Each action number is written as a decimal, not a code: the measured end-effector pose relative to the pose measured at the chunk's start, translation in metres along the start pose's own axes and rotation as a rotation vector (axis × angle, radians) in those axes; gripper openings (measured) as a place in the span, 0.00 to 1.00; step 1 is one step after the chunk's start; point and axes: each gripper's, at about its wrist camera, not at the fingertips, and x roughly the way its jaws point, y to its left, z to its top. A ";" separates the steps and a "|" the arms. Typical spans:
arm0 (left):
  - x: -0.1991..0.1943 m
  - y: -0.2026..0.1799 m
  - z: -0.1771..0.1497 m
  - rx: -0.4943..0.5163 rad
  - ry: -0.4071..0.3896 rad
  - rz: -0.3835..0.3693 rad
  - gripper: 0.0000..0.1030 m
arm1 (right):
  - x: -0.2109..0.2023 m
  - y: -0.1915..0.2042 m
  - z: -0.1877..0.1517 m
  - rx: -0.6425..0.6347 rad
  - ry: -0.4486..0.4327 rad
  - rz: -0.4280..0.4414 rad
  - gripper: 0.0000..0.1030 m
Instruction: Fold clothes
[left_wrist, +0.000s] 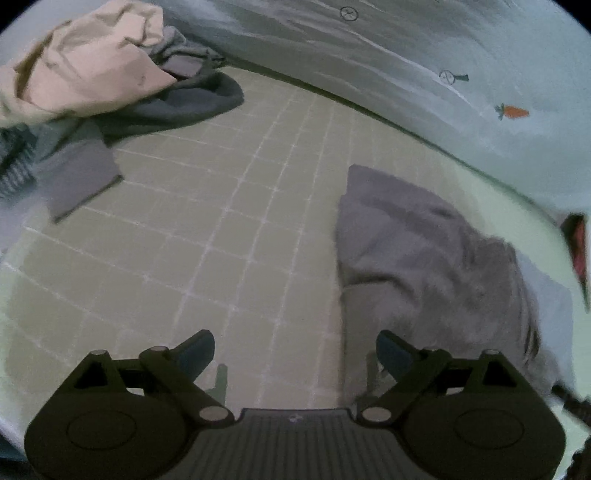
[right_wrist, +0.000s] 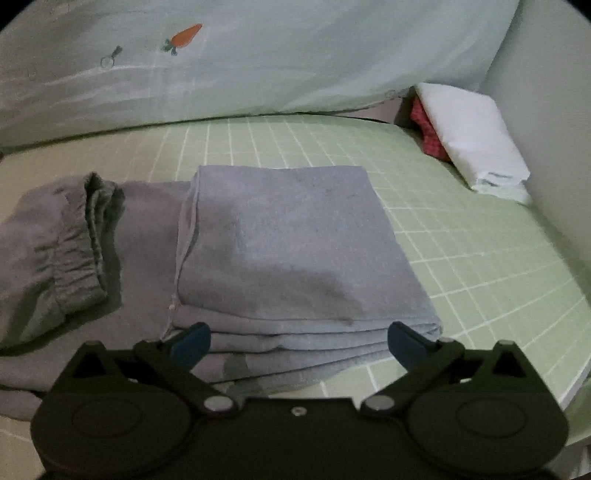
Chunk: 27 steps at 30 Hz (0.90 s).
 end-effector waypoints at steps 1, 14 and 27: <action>0.005 -0.003 0.003 -0.016 0.005 -0.018 0.91 | -0.001 -0.005 0.000 0.007 0.001 0.001 1.00; 0.070 -0.040 0.031 -0.107 0.113 -0.131 0.87 | -0.006 -0.055 -0.013 0.030 0.064 -0.057 1.00; 0.045 -0.090 0.026 -0.019 -0.025 -0.084 0.09 | 0.013 -0.099 -0.010 0.058 0.076 -0.016 1.00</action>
